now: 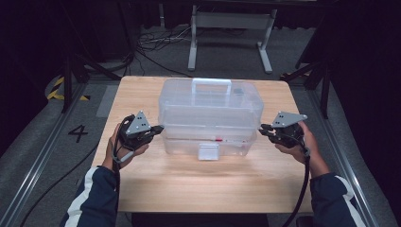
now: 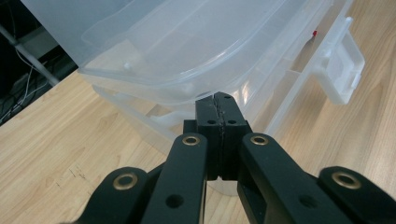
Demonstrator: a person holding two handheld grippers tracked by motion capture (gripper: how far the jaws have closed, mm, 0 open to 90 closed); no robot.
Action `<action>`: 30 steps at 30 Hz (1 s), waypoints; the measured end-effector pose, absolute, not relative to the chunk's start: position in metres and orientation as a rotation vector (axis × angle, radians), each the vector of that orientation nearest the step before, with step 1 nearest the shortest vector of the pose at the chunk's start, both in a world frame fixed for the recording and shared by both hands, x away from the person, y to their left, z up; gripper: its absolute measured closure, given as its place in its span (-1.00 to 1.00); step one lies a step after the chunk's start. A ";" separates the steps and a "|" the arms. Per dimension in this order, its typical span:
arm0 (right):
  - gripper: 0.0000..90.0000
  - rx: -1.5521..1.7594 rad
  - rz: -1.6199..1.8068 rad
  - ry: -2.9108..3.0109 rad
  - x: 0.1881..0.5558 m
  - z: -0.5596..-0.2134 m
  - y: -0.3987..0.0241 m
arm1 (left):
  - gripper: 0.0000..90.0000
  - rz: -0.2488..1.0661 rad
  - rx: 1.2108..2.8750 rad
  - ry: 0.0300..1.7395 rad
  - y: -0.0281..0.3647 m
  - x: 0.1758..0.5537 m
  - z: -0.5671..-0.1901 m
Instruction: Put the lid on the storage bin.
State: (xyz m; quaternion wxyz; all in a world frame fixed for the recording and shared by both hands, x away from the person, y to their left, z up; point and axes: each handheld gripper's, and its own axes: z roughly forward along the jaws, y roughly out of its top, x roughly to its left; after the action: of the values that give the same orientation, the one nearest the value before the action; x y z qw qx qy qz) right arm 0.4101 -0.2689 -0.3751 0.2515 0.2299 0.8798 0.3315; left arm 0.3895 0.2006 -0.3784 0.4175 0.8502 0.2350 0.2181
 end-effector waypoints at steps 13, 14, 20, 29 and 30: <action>0.75 0.626 0.899 2.400 0.410 -0.376 -0.269 | 1.00 0.547 2.167 0.590 0.199 0.389 -0.383; 0.75 0.626 0.898 2.399 0.410 -0.376 -0.269 | 1.00 0.546 2.169 0.590 0.199 0.389 -0.384; 0.75 0.624 0.897 2.402 0.411 -0.377 -0.269 | 1.00 0.535 2.187 0.591 0.197 0.389 -0.387; 0.75 0.623 0.894 2.405 0.410 -0.378 -0.268 | 1.00 0.528 2.217 0.588 0.197 0.388 -0.391; 0.75 0.625 0.894 2.407 0.410 -0.378 -0.268 | 1.00 0.527 2.218 0.587 0.197 0.388 -0.391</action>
State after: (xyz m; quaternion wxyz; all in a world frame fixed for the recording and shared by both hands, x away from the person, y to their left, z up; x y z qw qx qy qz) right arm 0.4104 -0.2678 -0.3778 0.2468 0.2291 0.8827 0.3279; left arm 0.3882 0.1968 -0.3910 0.3838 0.8700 0.2304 0.2067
